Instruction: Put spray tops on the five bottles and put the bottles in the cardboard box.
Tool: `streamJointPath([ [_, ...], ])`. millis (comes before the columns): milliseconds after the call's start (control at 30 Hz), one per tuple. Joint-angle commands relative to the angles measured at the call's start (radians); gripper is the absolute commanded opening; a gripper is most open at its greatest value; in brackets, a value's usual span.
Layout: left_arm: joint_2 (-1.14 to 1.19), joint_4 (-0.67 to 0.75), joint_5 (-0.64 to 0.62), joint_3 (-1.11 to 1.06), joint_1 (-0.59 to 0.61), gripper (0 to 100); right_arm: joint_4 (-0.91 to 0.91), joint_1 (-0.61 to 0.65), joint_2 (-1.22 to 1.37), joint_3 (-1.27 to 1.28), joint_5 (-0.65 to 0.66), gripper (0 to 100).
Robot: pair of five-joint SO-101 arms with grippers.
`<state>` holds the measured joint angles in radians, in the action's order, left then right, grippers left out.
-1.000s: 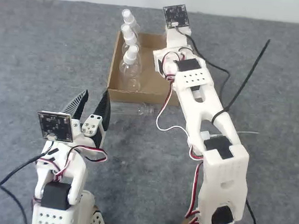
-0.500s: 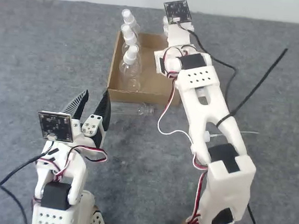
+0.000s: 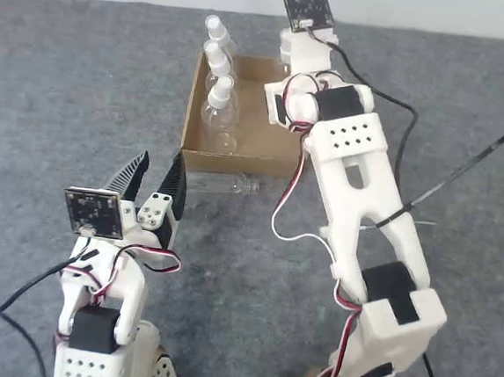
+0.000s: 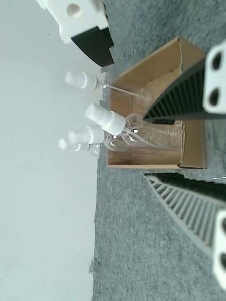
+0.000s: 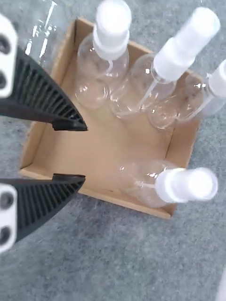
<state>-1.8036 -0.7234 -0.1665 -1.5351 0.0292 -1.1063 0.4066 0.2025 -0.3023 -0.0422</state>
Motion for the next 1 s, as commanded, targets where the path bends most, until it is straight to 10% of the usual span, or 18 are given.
streamJointPath([
  [0, -0.008, 0.02, 0.005, 0.079, 0.003, 16, -0.045, 0.041, -0.105, -0.066, 0.005, 9.5],
  [567, -0.008, 0.031, 0.008, 0.2, 0.014, 16, -0.262, 0.194, -0.295, -0.066, 0.005, 9.4],
  [967, -0.008, -0.118, 0.0, 0.131, 0.304, 16, -0.38, 0.282, -0.392, -0.064, 0.005, 9.4],
])
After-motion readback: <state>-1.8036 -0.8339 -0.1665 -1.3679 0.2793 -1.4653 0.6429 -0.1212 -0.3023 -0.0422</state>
